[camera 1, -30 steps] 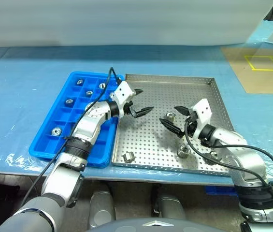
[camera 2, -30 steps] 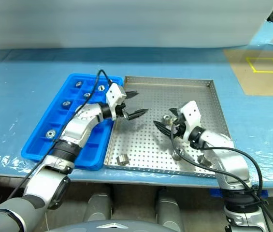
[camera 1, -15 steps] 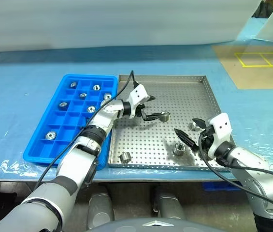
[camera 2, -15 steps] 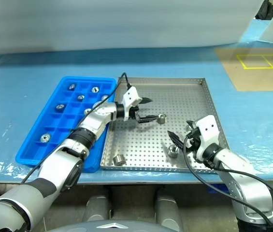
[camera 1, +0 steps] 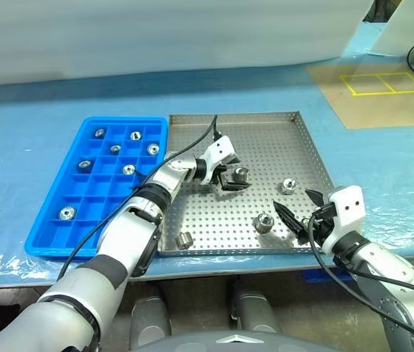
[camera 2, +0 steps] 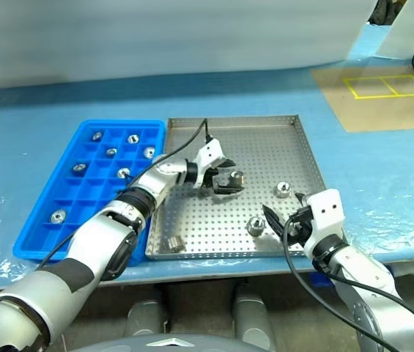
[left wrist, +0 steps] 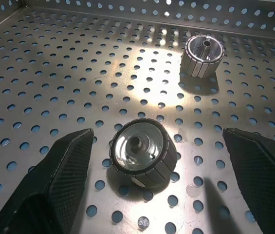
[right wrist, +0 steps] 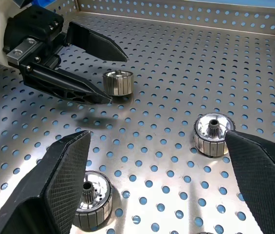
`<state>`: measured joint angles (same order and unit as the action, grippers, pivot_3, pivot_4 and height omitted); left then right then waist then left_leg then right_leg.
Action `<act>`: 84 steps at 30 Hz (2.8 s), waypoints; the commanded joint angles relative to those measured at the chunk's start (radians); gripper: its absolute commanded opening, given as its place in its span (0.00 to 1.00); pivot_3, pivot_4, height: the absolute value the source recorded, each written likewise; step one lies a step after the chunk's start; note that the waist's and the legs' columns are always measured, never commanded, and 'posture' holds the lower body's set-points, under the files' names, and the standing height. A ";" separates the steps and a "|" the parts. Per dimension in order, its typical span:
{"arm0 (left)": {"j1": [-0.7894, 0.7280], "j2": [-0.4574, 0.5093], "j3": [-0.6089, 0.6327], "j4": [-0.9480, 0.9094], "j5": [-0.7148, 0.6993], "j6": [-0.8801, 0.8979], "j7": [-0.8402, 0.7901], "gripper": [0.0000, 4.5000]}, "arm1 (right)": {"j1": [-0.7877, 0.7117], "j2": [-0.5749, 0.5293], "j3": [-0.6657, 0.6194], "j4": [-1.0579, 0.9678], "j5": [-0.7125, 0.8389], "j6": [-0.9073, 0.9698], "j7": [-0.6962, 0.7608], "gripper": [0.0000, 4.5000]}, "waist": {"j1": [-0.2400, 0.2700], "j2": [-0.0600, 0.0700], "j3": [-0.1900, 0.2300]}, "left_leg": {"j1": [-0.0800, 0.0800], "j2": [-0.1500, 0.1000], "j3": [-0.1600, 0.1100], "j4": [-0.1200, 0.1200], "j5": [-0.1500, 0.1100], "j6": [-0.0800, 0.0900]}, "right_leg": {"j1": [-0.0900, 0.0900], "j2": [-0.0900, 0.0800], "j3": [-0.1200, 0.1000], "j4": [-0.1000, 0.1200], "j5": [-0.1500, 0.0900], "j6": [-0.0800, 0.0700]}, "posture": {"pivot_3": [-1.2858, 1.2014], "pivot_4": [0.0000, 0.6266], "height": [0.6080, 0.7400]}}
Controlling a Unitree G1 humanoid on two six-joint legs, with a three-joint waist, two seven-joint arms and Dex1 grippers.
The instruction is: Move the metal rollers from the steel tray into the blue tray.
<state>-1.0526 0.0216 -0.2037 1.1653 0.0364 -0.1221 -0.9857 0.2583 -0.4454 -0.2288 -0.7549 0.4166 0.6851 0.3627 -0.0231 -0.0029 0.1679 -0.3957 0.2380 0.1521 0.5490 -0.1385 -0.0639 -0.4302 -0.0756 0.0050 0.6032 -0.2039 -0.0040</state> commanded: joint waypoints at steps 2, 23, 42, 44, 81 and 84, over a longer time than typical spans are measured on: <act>-0.038 -0.022 0.002 0.026 0.031 -0.010 0.038 0.99 | 0.021 -0.001 -0.038 -0.071 0.012 -0.006 -0.020 1.00 | -0.004 0.000 0.000 | 0.000 0.000 0.000 0.000 -0.001 0.001 | 0.000 0.000 0.000 -0.001 0.001 -0.002 | 0.26 0.24 1.00; -0.063 -0.017 0.066 0.034 0.011 0.003 0.065 0.38 | -0.020 -0.012 -0.002 -0.053 0.018 -0.013 -0.031 1.00 | -0.046 0.000 0.000 | -0.006 -0.001 0.000 0.011 -0.006 0.009 | 0.000 -0.001 -0.001 -0.003 0.000 0.002 | 0.29 0.24 1.00; 0.180 0.122 0.182 -0.581 -0.099 0.252 0.234 0.38 | -0.503 -0.059 0.232 0.379 -0.002 -0.103 0.263 1.00 | 0.044 0.001 0.000 | -0.007 0.000 0.000 0.012 -0.005 0.008 | 0.000 -0.002 -0.002 0.002 0.005 -0.003 | 0.48 0.24 1.00; 0.226 0.139 0.188 -0.682 -0.109 0.304 0.259 0.38 | -0.543 -0.057 0.251 0.425 -0.001 -0.122 0.304 1.00 | 0.063 0.001 0.000 | -0.007 0.000 0.000 0.012 -0.005 0.007 | 0.000 -0.005 -0.002 0.003 0.005 -0.004 | 0.49 0.24 1.00; 0.727 0.105 0.342 -1.437 -0.108 0.715 0.960 0.38 | -0.821 0.016 0.395 0.813 -0.115 -0.311 0.610 1.00 | 0.174 0.001 0.001 | -0.016 0.001 -0.003 0.012 -0.003 0.004 | -0.009 -0.006 -0.006 0.004 0.005 -0.003 | 0.61 0.24 1.00; 0.747 0.095 0.335 -1.466 -0.105 0.734 0.985 0.38 | -0.815 0.014 0.391 0.809 -0.116 -0.310 0.608 1.00 | 0.174 0.001 0.001 | -0.016 0.002 -0.003 0.012 -0.003 0.004 | -0.009 -0.006 -0.006 0.004 0.005 -0.003 | 0.61 0.24 1.00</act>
<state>-0.3117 0.1187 0.1288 -0.2376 -0.0777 0.6065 -0.0178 -0.5599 -0.4277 0.1788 0.1005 0.2953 0.3818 0.9744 0.1511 -0.0016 0.1685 -0.4119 0.2395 0.1495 0.5610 -0.1413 -0.0601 -0.4391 -0.0813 -0.0010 0.6068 -0.1988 -0.0073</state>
